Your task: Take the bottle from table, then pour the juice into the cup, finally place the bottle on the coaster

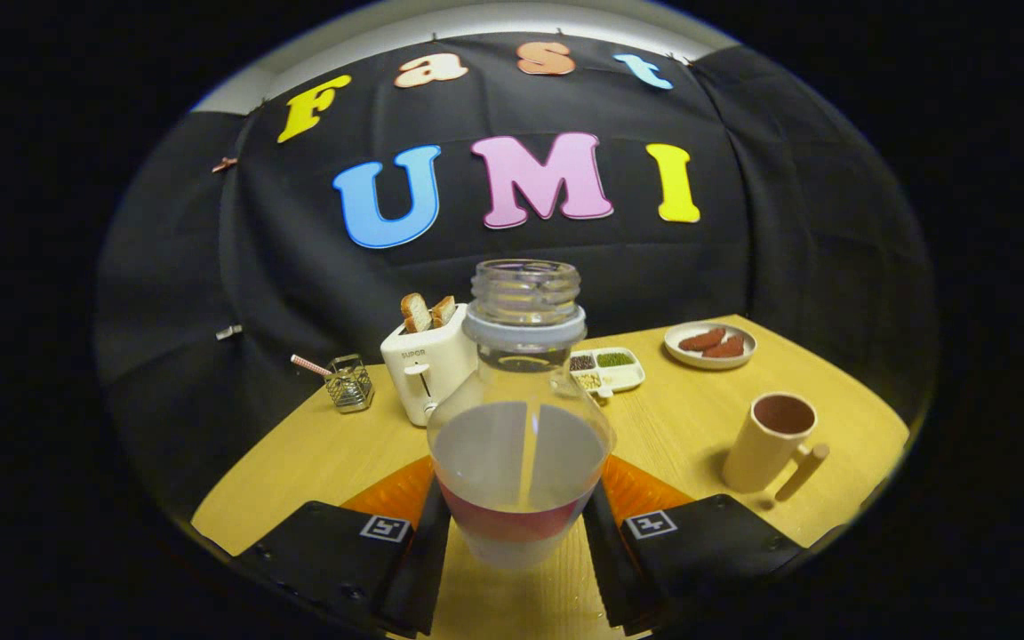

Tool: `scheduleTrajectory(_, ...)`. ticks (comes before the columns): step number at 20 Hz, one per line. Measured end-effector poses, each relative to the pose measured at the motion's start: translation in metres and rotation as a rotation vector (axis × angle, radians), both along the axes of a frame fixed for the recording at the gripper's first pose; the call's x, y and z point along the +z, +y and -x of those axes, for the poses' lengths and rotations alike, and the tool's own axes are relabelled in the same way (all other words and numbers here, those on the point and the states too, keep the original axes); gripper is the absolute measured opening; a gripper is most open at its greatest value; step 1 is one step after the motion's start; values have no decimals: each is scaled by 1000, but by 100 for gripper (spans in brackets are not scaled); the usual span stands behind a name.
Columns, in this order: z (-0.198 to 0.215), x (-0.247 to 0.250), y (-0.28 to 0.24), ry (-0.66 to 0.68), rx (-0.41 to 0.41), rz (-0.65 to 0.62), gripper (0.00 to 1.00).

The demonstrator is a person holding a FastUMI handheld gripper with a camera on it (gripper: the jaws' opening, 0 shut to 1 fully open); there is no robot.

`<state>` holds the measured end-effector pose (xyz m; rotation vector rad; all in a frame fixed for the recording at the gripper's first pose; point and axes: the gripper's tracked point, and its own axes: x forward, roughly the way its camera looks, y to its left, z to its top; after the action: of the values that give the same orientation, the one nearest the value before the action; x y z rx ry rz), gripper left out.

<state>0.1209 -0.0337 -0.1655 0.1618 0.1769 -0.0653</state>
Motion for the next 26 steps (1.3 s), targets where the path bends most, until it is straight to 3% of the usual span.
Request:
scheduleTrajectory(6, -52, 16, -7, -16, -14, 160, 72)
scheduleTrajectory(19, -164, -39, -88, 53, -237, 139, 73)
scheduleTrajectory(26, -203, -64, -91, 63, -274, 115, 73)
